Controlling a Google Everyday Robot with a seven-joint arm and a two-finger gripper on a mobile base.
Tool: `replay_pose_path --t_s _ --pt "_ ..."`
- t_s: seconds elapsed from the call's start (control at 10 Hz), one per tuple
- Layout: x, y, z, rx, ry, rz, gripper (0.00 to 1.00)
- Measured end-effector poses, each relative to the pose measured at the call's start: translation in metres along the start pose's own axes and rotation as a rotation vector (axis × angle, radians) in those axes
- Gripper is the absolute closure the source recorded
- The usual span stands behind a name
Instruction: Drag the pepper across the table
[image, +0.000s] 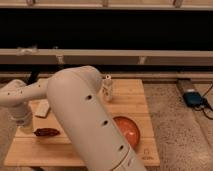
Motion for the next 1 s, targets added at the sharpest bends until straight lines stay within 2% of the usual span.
replay_pose_path --t_s 0.5,0.6,0.9,1.0 --pt "-0.042 0.027 0.001 -0.013 -0.047 -0.137 1.00" --pt "-0.051 0.033 0.001 -0.018 -0.059 -0.167 0.95" --pt "-0.067 0.044 -0.003 -0.035 -0.105 -0.235 0.68" --pt "-0.073 0.048 -0.004 -0.042 -0.122 -0.260 0.54"
